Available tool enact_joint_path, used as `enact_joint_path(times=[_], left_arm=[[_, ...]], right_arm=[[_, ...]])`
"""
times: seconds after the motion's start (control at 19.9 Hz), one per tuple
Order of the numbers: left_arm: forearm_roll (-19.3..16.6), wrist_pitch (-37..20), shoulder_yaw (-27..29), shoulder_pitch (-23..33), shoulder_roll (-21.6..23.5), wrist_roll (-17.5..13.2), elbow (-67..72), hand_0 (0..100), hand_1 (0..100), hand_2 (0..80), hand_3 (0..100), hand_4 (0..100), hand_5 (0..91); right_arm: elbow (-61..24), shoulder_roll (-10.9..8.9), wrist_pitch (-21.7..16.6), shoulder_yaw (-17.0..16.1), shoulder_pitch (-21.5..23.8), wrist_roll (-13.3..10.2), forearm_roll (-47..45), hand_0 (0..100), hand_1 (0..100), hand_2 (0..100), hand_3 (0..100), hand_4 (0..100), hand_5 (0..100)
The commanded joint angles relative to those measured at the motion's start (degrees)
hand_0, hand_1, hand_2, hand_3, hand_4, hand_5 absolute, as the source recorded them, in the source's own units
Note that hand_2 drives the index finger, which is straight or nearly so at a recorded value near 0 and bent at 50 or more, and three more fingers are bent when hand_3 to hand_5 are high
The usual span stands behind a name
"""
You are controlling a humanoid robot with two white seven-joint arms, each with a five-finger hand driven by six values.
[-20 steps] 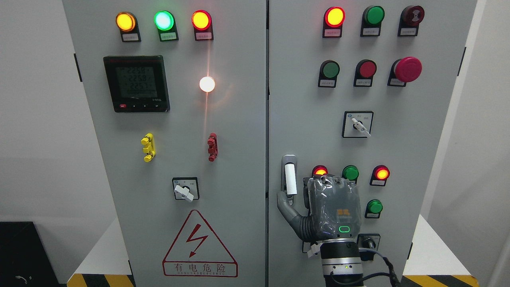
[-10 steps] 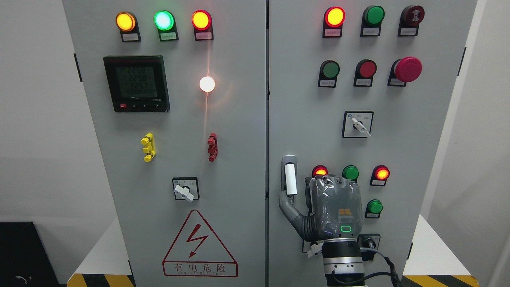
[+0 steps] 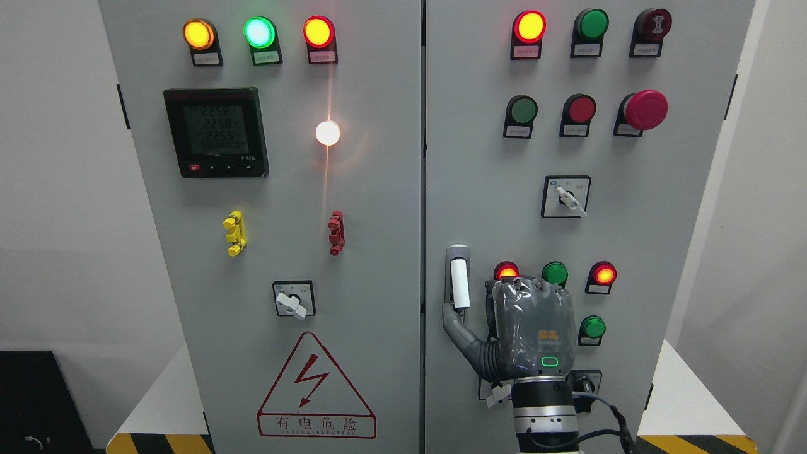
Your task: Release door handle
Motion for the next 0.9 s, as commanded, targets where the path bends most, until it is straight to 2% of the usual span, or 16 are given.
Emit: enact_joint_path(times=[0.0,0.85], left_arm=[[0.0,0.03,0.0,0.0,0.0,-0.03,0.0,12,56,0.0,0,0,0.0],[0.0,0.03,0.0,0.0,0.0,-0.03,0.0,12,56,0.0,0,0,0.0]], right_arm=[[0.08,-0.04,0.07,-0.22,0.0,-0.12,-0.13,31,37,99,100,93,100],[-0.01,-0.04,0.07,-0.22,0.0,-0.21,-0.13,39,33,99,100,93,100]])
